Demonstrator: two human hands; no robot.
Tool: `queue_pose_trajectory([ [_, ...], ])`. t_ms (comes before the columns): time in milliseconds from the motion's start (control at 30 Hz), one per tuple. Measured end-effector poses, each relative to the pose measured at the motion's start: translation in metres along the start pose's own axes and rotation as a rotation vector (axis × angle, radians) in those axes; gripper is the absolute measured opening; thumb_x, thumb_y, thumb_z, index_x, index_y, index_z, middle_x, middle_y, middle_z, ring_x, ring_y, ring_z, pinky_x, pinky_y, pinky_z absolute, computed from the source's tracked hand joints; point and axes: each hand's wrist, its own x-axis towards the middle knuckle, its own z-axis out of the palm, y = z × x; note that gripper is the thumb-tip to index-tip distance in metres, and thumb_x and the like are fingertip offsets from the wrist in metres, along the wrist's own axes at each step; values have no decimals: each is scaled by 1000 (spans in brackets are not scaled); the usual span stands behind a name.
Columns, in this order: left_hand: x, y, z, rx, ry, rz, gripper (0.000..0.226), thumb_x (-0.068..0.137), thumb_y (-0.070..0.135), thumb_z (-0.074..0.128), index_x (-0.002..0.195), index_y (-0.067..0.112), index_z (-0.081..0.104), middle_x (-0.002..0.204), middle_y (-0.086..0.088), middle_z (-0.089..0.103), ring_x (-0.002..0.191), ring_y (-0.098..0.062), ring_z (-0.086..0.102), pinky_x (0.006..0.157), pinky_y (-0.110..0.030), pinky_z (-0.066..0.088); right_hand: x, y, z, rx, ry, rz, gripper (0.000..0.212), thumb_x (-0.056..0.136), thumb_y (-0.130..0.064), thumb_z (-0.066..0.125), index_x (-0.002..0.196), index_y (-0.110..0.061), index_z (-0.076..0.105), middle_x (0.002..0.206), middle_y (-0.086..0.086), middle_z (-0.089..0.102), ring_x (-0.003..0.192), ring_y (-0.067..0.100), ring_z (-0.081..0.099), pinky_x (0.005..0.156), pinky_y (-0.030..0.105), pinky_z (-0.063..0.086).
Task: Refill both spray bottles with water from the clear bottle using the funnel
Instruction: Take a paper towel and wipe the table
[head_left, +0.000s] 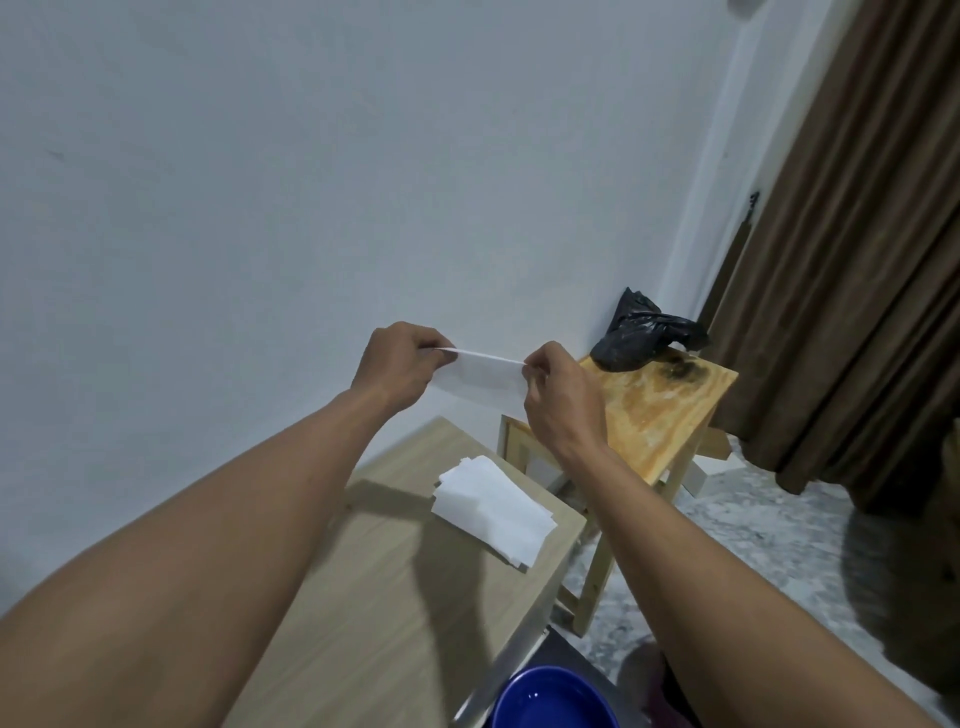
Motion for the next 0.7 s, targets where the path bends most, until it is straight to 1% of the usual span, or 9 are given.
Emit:
queue_pose_trajectory([
  [67,-11,0,-15,-49,-25,-30,11,90,22,70,87,23,80,86,7,72,79,-12,62,61,-23,44,-3,-6,-4,37,-23,22,12,101,-18,54,102,-18,65,93,-3,69,84,21,63,70,37,54],
  [200,-47,-11,-56,-121,-11,-68,7,89,24,75,92,22,80,82,10,71,74,-3,59,61,-15,39,-19,-28,-8,114,-76,32,15,99,-17,59,101,-23,73,95,-9,70,86,12,64,64,27,50],
  [267,-71,-20,-79,-152,16,-90,8,89,27,74,92,23,81,76,14,70,70,-2,57,62,-17,39,-34,-45,-7,141,-118,13,18,98,-14,61,102,-23,75,96,-10,70,89,8,62,69,26,50],
  [333,-100,-31,-103,-172,46,-124,9,90,28,73,91,24,81,68,18,66,64,-5,52,63,-21,40,-51,-66,-4,176,-166,-3,18,97,-13,61,103,-23,76,94,-9,70,91,11,64,74,29,53],
  [433,-151,-53,-141,-204,93,-189,10,92,29,71,95,25,80,68,19,65,63,-3,52,69,-24,43,-82,-101,4,205,-243,-30,12,96,-17,64,102,-23,72,90,-7,69,88,16,65,70,29,52],
  [533,-210,-78,-181,-245,156,-264,13,92,25,71,101,18,79,61,22,63,62,4,53,73,-25,44,-123,-139,19,228,-311,-66,7,94,-18,67,99,-21,71,86,-7,67,86,16,64,65,26,44],
  [600,-250,-95,-206,-256,188,-310,14,92,24,71,102,16,78,67,21,67,67,4,56,76,-25,47,-154,-164,33,243,-367,-99,6,94,-18,67,97,-19,72,85,-6,68,83,15,63,62,24,43],
  [667,-293,-111,-230,-266,224,-359,15,92,23,71,104,17,77,84,11,71,77,-1,59,80,-26,48,-188,-187,47,262,-431,-125,5,94,-18,67,95,-19,72,84,-5,69,81,14,63,59,20,42],
  [700,-314,-120,-242,-267,244,-385,14,92,23,71,103,17,77,89,7,71,79,-3,60,81,-27,48,-204,-199,55,270,-459,-140,5,94,-18,67,94,-19,73,84,-4,70,80,15,63,59,20,42],
])
